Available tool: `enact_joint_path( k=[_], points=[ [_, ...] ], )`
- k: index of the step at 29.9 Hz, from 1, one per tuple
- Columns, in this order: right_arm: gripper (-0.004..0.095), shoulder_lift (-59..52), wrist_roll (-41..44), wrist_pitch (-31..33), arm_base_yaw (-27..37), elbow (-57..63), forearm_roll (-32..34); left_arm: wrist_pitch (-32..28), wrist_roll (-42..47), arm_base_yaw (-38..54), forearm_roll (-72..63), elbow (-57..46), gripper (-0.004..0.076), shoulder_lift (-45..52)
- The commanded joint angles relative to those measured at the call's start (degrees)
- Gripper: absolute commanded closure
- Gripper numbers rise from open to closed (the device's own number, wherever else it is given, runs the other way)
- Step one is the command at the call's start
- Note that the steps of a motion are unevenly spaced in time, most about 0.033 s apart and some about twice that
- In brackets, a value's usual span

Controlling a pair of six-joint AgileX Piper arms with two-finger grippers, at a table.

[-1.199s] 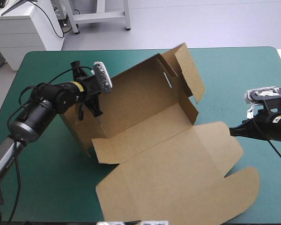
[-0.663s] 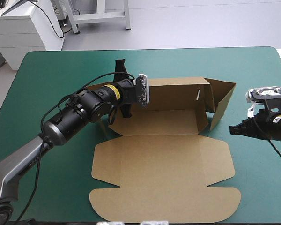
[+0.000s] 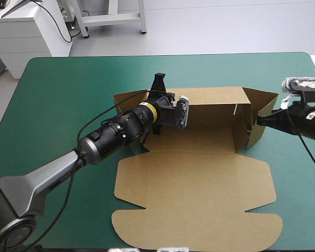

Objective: Fold the box

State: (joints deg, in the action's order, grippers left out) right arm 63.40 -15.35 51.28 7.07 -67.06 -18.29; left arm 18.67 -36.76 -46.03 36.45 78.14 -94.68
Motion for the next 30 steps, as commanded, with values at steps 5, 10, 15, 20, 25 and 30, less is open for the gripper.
enact_joint_path(
  k=[5,10,15,20,25,30],
  points=[
    [0.0927,8.19,-0.2,-4.19,0.27,-13.08,-0.05,1.23,14.77,-2.3,13.93,0.96,0.0731,0.7],
    [0.0928,16.39,1.0,-4.19,0.27,-20.33,-0.39,2.0,14.88,-2.3,13.93,0.96,0.0731,0.7],
    [0.0927,24.62,2.21,-3.67,0.27,-27.3,-0.63,3.3,14.88,-2.3,14.02,0.96,0.0731,0.7],
    [0.0927,31.46,2.68,-3.01,0.27,-32.19,-0.63,5.24,15.19,-3.4,14.02,0.96,0.0731,0.31],
    [0.0927,35.74,2.68,0.44,0.27,-35.25,0.07,7.45,18.11,-5.03,14.23,0.96,0.0731,-0.88],
    [0.0927,37.75,0.61,3.59,0.27,-35.36,1.01,9.41,20.28,-6.17,14.11,0.96,0.0731,-1.4]
  ],
)
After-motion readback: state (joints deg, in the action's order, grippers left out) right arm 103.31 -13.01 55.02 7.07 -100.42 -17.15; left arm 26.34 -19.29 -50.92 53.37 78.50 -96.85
